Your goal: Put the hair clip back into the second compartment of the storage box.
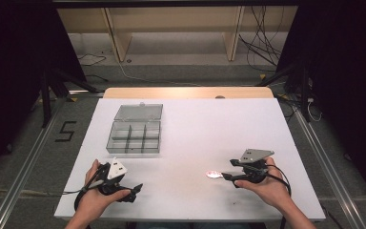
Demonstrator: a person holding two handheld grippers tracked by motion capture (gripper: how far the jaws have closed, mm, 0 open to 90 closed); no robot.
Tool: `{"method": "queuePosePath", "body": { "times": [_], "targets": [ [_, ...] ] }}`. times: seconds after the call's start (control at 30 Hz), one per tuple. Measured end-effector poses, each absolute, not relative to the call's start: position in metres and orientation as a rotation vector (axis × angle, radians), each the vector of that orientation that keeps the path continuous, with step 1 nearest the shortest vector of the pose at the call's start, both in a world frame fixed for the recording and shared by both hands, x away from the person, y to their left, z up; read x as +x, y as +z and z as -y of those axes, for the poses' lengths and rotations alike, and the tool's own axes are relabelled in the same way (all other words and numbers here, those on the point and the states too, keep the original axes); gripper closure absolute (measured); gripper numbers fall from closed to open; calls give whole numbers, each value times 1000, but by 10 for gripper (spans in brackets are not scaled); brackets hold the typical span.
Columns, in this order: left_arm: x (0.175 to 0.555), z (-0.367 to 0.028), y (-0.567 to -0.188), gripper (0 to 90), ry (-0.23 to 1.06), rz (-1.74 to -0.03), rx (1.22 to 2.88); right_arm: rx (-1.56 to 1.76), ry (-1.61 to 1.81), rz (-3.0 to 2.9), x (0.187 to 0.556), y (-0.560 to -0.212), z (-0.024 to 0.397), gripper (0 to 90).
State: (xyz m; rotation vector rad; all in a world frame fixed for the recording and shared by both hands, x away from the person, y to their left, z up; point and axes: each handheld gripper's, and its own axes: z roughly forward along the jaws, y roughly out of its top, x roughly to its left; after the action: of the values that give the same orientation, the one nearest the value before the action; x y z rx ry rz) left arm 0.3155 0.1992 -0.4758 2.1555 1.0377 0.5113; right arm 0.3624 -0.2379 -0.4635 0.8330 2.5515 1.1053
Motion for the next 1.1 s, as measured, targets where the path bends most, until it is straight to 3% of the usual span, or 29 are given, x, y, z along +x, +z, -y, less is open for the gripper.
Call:
{"method": "queuePosePath", "body": {
  "times": [0.6,1.1],
  "targets": [
    [315,-199,-477,0,502,-1035,2166,790,1006,-2698,381,-473,197,517],
    [315,-198,-477,0,497,-1023,2175,767,867,-2742,383,-479,187,620]
  ]
}}
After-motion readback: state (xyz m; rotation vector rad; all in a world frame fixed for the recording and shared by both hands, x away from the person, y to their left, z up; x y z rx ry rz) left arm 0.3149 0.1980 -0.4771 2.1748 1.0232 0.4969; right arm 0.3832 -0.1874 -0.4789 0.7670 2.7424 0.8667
